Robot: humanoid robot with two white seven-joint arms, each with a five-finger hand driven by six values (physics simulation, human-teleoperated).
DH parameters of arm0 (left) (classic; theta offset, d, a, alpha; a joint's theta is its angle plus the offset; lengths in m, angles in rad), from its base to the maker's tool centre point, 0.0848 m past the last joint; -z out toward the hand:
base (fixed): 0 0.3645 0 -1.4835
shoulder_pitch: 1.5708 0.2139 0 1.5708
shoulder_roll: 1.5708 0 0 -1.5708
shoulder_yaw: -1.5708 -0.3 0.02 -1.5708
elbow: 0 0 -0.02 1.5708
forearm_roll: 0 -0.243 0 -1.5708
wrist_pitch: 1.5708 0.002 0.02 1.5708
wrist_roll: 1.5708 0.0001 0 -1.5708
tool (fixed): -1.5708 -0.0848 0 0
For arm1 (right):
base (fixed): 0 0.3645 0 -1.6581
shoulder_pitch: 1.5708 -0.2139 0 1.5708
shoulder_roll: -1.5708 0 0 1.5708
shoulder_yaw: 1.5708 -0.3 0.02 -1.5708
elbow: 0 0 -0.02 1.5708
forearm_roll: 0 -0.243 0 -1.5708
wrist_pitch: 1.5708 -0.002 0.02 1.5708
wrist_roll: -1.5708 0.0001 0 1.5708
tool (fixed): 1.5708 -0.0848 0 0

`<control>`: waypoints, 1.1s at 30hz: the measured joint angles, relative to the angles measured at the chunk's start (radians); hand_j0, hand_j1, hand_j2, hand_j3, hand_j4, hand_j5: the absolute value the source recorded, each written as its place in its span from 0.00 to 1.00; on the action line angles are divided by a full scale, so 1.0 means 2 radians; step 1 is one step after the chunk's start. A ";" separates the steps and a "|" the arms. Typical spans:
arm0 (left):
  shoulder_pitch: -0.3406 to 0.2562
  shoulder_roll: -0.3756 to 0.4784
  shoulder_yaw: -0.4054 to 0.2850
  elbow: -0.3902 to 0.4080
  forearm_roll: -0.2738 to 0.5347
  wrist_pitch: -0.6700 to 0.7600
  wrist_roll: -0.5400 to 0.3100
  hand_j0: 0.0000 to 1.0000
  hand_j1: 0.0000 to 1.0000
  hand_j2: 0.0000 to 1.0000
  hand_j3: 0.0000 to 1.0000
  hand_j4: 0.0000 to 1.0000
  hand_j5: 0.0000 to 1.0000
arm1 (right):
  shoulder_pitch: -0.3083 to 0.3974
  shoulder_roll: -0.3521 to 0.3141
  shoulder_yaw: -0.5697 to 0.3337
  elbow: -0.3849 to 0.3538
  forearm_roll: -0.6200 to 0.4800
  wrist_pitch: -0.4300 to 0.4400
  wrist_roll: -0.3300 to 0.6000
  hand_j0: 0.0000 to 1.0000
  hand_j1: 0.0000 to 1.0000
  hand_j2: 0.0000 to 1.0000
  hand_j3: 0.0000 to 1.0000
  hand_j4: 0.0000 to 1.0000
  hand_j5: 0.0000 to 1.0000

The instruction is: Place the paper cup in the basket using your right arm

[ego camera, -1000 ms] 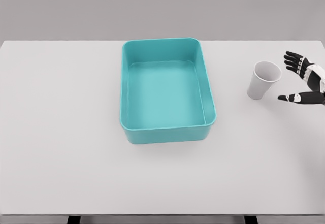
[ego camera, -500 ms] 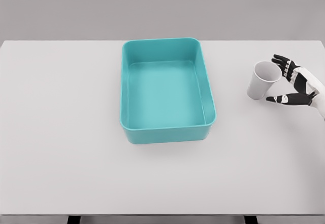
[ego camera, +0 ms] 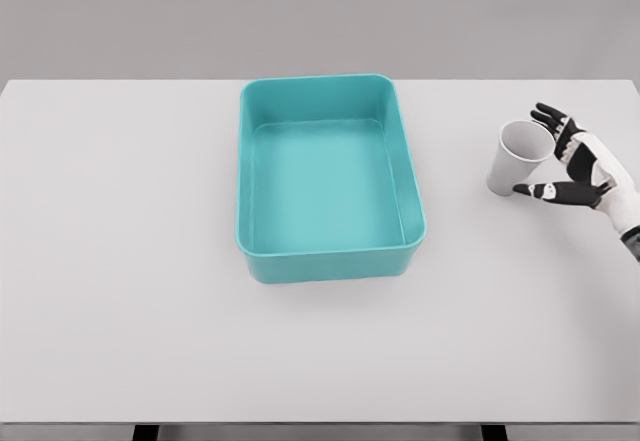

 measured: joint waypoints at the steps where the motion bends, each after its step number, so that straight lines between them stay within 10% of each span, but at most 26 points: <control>1: 0.000 0.000 0.000 0.000 0.000 0.000 0.000 1.00 1.00 1.00 1.00 1.00 1.00 | 0.000 0.002 0.000 0.003 0.000 -0.002 0.000 1.00 1.00 1.00 1.00 1.00 1.00; 33: 0.000 0.000 0.000 0.000 0.000 0.000 0.000 1.00 1.00 1.00 1.00 1.00 1.00 | -0.035 0.025 0.007 0.077 0.003 -0.028 0.000 1.00 1.00 1.00 1.00 1.00 1.00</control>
